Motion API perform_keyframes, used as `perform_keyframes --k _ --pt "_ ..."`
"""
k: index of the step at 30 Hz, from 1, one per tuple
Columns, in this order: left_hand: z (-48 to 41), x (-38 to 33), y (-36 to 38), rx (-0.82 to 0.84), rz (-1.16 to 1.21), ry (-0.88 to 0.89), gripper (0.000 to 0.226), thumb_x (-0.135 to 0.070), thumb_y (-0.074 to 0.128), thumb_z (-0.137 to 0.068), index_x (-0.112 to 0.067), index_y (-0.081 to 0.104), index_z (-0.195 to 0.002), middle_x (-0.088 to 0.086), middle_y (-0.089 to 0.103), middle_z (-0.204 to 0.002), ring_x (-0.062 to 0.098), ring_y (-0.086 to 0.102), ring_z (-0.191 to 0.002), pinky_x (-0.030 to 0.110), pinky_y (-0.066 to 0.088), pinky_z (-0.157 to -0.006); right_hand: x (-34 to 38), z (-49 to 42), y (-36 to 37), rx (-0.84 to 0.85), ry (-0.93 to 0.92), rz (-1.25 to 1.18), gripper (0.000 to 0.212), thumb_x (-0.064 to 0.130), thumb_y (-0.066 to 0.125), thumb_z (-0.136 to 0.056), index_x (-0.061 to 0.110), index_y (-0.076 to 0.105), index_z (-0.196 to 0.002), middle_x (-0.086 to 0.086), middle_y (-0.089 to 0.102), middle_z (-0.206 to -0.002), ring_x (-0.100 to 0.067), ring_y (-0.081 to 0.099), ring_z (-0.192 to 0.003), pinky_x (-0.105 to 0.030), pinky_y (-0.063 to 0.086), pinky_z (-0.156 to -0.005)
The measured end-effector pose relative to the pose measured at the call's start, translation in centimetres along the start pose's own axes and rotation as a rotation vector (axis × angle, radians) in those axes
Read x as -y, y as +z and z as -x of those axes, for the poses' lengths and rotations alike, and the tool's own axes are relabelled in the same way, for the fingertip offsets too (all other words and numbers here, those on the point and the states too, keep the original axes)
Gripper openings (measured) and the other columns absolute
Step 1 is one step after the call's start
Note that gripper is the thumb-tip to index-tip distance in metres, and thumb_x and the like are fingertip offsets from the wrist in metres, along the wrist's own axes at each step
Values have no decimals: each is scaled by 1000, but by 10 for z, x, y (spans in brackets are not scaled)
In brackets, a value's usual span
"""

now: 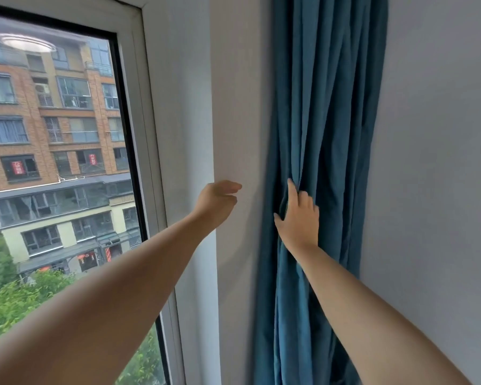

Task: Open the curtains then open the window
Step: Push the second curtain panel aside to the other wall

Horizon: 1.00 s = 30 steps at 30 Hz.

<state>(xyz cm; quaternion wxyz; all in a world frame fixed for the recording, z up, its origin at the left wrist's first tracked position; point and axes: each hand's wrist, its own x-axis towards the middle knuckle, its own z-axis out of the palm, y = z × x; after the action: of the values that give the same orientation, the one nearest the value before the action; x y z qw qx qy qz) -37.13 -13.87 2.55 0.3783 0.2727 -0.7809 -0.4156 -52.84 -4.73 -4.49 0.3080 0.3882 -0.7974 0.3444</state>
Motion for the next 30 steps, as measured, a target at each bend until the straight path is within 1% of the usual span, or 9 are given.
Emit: perform_keyframes --k 4,6,9,10,12,17,23,26,30 --pt "-6 -5 1 19 14 26 39 14 43 -79 -11 68 -96 13 68 -109 27 63 -102 25 44 -78 9 -18 -13 -192 342 -353 105 36 79 -67 17 14 -147 -19 27 -148 -33 29 -136 -51 26 -112" --pt "-11 -4 3 4 10 39 40 13 41 -78 -16 68 -84 13 69 -102 26 66 -95 24 44 -69 15 -23 -13 -99 299 -445 107 25 77 -72 26 2 -148 -15 6 -157 -31 24 -140 -46 42 -103" --pt "-12 -2 8 -13 -52 55 37 9 42 -79 -19 68 -78 3 69 -86 22 67 -89 26 48 -71 16 -20 -16 53 34 -235 109 -5 61 -77 34 -14 -146 -7 -8 -159 -26 59 -100 -32 56 -57" --pt "-10 -1 8 -17 -69 61 36 7 42 -80 -19 67 -75 1 68 -81 20 68 -87 28 52 -73 16 -20 -17 79 -64 -134 112 -12 57 -75 34 -17 -145 -7 -8 -159 -21 57 -78 -30 52 -50" --pt "-12 -1 8 -23 -56 56 36 4 40 -80 -19 66 -69 -2 68 -75 18 70 -79 34 54 -79 14 -22 -16 128 -225 57 112 -16 55 -73 27 -17 -146 -12 -3 -159 -17 48 -69 -26 46 -46" --pt "-14 -6 7 -40 4 51 37 4 35 -74 -15 66 -68 0 68 -72 22 72 -68 40 55 -78 -4 -40 -4 92 -272 333 100 -7 69 -66 8 15 -149 -18 18 -156 -18 58 -76 -25 52 -51" --pt "-13 0 9 -40 37 72 33 4 36 -76 -9 66 -71 8 68 -76 22 72 -66 38 54 -67 -89 -107 -18 262 134 264 74 -8 44 -86 12 12 -150 -9 3 -159 -40 47 -124 -45 45 -100" --pt "-18 2 7 -58 45 93 31 4 36 -75 -6 66 -74 7 67 -74 23 71 -66 34 52 -65 -99 -131 -21 352 279 316 76 -8 43 -87 13 6 -150 -3 -13 -159 -42 42 -127 -46 44 -100" --pt "-22 7 7 -76 40 93 32 5 36 -74 -4 67 -75 7 67 -73 26 72 -68 35 52 -66 -62 -132 9 441 174 313 80 -6 42 -88 12 -4 -150 -6 -25 -156 -38 40 -129 -42 50 -92"
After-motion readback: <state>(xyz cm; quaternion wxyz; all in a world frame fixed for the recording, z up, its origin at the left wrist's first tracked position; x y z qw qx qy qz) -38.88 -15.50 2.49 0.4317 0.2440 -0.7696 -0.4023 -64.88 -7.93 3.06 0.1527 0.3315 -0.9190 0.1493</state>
